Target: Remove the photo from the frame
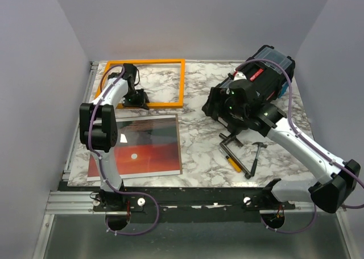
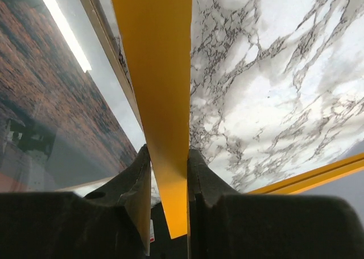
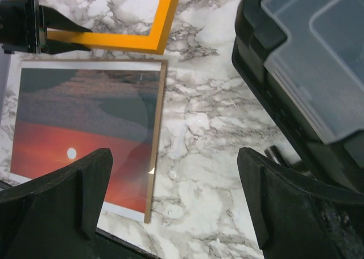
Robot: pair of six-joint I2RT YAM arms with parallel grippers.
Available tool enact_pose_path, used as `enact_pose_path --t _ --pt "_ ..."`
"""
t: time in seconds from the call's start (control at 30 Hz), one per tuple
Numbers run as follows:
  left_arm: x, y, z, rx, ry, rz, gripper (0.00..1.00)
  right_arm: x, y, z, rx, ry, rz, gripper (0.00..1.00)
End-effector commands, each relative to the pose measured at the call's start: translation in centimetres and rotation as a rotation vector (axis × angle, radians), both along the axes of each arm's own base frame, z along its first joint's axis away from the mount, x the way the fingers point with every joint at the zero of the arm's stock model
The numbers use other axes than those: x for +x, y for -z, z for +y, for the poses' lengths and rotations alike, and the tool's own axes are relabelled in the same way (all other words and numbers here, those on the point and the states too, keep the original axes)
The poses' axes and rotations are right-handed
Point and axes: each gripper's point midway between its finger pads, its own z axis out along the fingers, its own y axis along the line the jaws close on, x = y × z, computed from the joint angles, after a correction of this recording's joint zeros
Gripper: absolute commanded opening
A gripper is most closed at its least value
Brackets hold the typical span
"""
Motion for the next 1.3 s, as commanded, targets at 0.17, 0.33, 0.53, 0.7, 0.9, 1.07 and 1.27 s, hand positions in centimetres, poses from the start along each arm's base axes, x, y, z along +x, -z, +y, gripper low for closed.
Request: enact_pose_path --t 0.17,0.33,0.53,0.7,0.9,1.07,1.27 --pt "1.5 0.6 0.5 0.045 -0.029 -0.006 0.13 -3.3 2.4 -1.5 0.028 -0.012 0.063 1.0" --pt "2.0 1.0 0.3 0.038 -0.024 0.012 0.21 -5.5 4.3 -0.5 0.072 -0.077 0.102 1.0" --pt "2.4 1.5 0.0 0.02 0.006 0.019 0.43 -7.9 6.9 0.5 0.058 -0.127 0.152 1.0" --pt "2.0 0.9 -0.5 -0.002 0.058 0.002 0.74 -9.1 7.3 2.6 0.081 -0.177 0.15 1.0" --pt "0.1 -1.7 -0.4 -0.001 0.151 -0.096 0.85 -9.6 8.9 5.0 0.093 -0.196 0.192 1.0" --pt "-2.0 -5.5 0.2 0.087 0.354 -0.268 0.89 -9.5 8.9 6.2 0.176 -0.233 0.151 1.0" --pt "-7.0 -5.8 -0.5 0.159 0.711 -0.404 0.89 -11.0 11.3 8.0 0.201 -0.366 0.251 1.0"
